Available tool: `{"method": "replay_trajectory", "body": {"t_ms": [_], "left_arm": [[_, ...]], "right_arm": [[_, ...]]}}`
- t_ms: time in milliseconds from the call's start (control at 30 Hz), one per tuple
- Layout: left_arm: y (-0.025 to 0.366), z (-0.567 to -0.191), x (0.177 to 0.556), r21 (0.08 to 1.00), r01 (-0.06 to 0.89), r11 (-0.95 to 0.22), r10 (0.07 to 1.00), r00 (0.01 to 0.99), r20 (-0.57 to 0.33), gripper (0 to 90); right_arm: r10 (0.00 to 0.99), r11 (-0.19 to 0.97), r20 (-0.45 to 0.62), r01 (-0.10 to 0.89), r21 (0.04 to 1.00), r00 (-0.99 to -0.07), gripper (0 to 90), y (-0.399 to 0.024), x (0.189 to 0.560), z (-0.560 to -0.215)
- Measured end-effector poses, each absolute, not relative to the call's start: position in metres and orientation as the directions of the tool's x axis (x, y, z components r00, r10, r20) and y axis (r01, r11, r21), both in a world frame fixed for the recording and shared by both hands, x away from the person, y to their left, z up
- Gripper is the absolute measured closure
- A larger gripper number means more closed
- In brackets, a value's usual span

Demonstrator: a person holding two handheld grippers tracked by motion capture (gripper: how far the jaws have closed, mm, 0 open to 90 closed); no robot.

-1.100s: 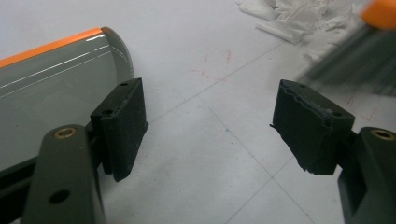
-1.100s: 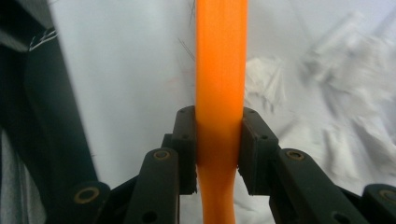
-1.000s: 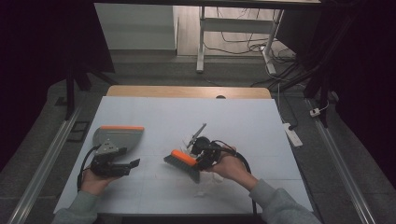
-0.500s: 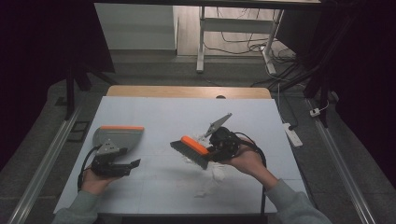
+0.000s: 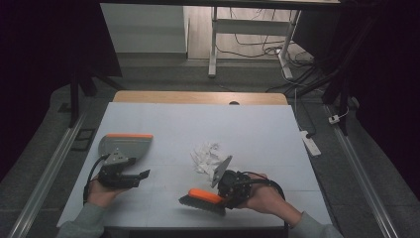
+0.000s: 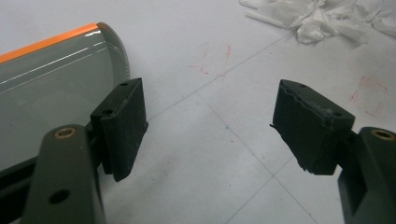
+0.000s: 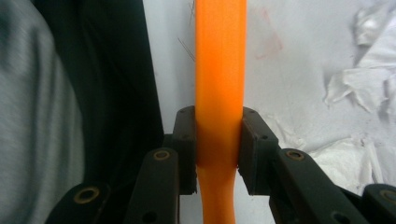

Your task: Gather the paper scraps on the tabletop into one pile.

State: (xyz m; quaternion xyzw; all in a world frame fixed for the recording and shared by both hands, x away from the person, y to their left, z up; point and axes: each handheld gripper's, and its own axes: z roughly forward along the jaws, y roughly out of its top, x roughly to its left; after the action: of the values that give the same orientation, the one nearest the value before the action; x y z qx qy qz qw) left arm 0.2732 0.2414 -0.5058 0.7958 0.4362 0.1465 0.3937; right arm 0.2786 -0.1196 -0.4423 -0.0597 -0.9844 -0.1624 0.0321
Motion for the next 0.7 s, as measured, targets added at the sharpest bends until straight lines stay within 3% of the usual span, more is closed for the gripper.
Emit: {"method": "replay_trajectory", "body": {"t_ms": [167,367,500,700], "left_arm": [[0.243,-0.506,0.274,0.756,0.578,-0.307,0.810,0.576,-0.112,26.9],[0.243,-0.506,0.274,0.755,0.578,-0.308,0.810,0.576,-0.111,26.9],[0.243,-0.507,0.274,0.754,0.579,-0.309,0.810,0.576,-0.111,26.9],[0.243,-0.508,0.275,0.752,0.581,-0.311,0.808,0.579,-0.113,26.9]], "right_arm": [[0.109,0.955,0.018,0.110,0.275,-0.994,70.5,-0.110,0.287,-0.445],[0.185,0.938,-0.075,0.153,0.311,-0.980,70.5,-0.111,0.325,-0.445],[0.260,0.903,-0.099,0.206,0.377,-0.960,70.5,-0.116,0.345,-0.443],[0.348,0.807,-0.088,0.251,0.535,-0.933,70.5,-0.141,0.337,-0.414]]}}
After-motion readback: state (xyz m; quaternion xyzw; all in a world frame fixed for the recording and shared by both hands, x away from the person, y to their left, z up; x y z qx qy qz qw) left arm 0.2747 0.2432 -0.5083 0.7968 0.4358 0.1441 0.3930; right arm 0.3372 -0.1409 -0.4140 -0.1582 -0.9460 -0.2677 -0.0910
